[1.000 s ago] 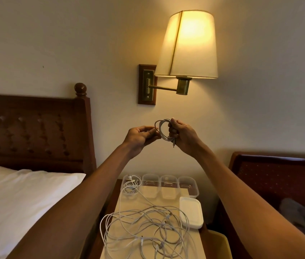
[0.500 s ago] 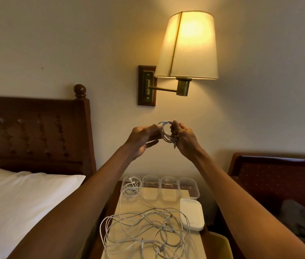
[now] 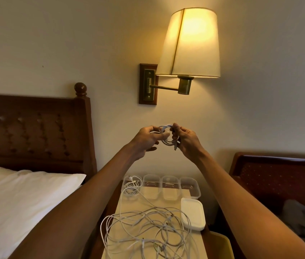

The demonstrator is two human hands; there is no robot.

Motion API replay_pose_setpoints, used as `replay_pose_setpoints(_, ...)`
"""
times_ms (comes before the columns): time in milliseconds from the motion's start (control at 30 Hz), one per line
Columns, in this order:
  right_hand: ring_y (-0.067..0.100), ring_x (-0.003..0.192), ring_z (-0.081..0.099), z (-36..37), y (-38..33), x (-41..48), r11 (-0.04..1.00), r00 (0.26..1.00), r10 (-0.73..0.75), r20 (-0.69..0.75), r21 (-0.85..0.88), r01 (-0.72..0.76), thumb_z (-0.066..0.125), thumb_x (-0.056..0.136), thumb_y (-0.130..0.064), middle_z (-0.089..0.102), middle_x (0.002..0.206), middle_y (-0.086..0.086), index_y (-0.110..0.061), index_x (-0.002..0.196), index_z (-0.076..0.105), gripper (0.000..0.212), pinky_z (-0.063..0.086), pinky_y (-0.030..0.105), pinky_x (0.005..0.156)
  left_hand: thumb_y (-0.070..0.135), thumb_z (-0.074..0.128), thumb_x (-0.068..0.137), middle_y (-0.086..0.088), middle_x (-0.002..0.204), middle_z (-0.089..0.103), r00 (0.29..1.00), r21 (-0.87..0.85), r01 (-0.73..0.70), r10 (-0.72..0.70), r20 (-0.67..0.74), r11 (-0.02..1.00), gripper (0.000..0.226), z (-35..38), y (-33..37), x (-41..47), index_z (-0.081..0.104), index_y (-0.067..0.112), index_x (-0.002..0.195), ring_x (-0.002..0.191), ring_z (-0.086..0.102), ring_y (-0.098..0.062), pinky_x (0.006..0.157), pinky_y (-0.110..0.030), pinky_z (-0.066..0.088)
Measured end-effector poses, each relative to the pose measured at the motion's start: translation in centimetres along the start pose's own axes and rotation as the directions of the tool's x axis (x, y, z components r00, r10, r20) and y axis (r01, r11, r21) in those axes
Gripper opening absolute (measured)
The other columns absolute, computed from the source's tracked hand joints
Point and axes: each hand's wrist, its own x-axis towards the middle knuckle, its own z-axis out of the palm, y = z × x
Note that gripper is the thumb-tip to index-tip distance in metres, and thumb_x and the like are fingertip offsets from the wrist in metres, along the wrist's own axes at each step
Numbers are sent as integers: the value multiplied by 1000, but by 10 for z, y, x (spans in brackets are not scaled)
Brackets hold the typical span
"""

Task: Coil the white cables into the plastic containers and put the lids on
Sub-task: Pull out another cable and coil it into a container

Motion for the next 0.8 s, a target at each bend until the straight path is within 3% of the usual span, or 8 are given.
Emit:
replay_pose_setpoints(200, 16, 70, 43, 4, 5, -1, 1000, 1000, 21, -17, -19, -21, 47, 101, -28, 50, 78, 7, -3, 93, 65, 31, 41, 26, 62, 1, 71, 87, -19, 102, 68, 1000, 99, -19, 18, 12, 995, 36, -3, -1, 2, 55, 6, 119, 81, 71, -27, 69, -34, 62)
replay_pose_setpoints(400, 17, 64, 43, 6, 2, 0, 996, 998, 0, -68, -87, -6, 47, 101, -28, 49, 72, 6, -3, 89, 64, 33, 41, 29, 59, 0, 67, 89, -23, 101, 71, 989, 206, 6, -35, 142, 979, 44, -7, -3, -2, 51, 14, 127, 81, 68, -25, 71, -32, 60)
replay_pose_setpoints(500, 17, 62, 43, 3, -1, 0, 994, 997, -8, -74, -110, -1, 47, 101, -28, 49, 71, 5, -3, 88, 64, 33, 41, 28, 57, 3, 69, 89, -19, 101, 73, 974, 314, -58, -15, 226, 948, 44, -11, -4, -4, 55, 17, 128, 83, 68, -22, 71, -29, 58)
replay_pose_setpoints(633, 16, 62, 43, 3, 2, -3, 992, 998, 12, -64, -127, -20, 48, 100, -29, 49, 71, 6, 1, 93, 63, 34, 41, 27, 56, 7, 72, 87, -16, 98, 73, 971, 466, -133, 21, 238, 875, 40, -18, -4, -2, 57, 17, 124, 85, 71, -26, 73, -33, 61)
replay_pose_setpoints(700, 15, 63, 45, 3, 3, -5, 988, 999, 8, -37, -154, -14, 50, 100, -29, 50, 73, 6, -2, 94, 64, 32, 43, 24, 54, 9, 71, 88, -16, 97, 73, 975, 438, -135, 40, 219, 889, 38, -22, -8, -4, 58, 15, 123, 84, 72, -28, 72, -35, 62)
replay_pose_setpoints(800, 16, 67, 52, 3, 2, -8, 984, 1000, 13, -1, -175, -13, 51, 99, -29, 56, 80, 7, -4, 98, 65, 29, 48, 21, 56, 13, 72, 88, -14, 99, 73, 979, 265, -106, 54, 197, 958, 34, -23, -17, -10, 60, 14, 119, 85, 73, -27, 69, -33, 59)
